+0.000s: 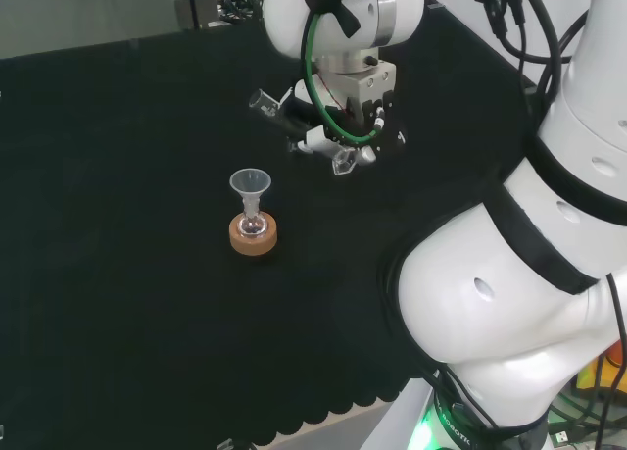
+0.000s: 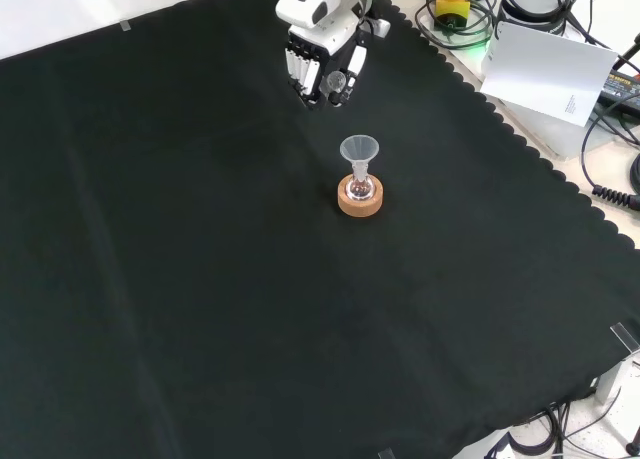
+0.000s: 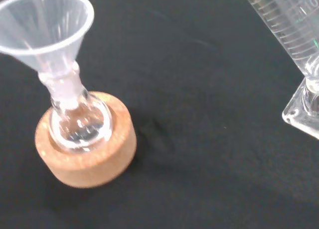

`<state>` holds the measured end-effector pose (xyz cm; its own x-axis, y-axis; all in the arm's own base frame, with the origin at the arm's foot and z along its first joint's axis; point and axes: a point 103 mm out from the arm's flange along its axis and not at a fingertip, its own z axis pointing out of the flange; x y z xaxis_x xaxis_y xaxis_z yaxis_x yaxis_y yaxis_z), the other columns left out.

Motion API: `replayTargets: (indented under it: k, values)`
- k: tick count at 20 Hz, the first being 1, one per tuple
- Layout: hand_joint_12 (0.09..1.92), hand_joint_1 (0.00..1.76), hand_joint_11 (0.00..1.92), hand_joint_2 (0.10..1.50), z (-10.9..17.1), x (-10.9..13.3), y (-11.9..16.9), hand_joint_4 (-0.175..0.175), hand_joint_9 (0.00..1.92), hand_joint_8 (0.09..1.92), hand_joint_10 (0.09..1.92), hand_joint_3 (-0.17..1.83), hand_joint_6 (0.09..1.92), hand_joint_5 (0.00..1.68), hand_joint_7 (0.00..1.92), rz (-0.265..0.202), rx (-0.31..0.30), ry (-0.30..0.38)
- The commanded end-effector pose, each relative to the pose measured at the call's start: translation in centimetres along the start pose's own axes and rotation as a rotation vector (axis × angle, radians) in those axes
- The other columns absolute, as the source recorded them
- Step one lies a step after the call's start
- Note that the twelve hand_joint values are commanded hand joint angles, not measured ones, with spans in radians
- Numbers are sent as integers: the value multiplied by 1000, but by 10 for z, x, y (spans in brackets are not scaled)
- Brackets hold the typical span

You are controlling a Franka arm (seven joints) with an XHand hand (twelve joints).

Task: Put the graduated cylinder back on the table.

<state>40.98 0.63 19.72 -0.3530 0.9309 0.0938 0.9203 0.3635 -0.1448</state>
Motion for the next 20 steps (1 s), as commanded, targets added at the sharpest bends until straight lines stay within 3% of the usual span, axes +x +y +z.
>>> replayTargets:
  k: [1, 4, 6, 20]
  values:
    - [708, 1094, 1328, 1153, 4, -13, 24, -68, 1427, 403, 87, 1, 1108, 919, 1199, 15, -61, 151]
    - [709, 1094, 1330, 1153, 10, -18, 37, -68, 1427, 403, 87, 1, 1109, 918, 1199, 30, -81, 234]
    - [709, 1093, 1331, 1153, 13, -20, 46, -67, 1427, 403, 87, 1, 1109, 918, 1200, 27, -94, 253]
    - [710, 1094, 1329, 1154, 46, -39, 115, -69, 1426, 402, 87, 1, 1112, 916, 1199, -55, -242, 454]
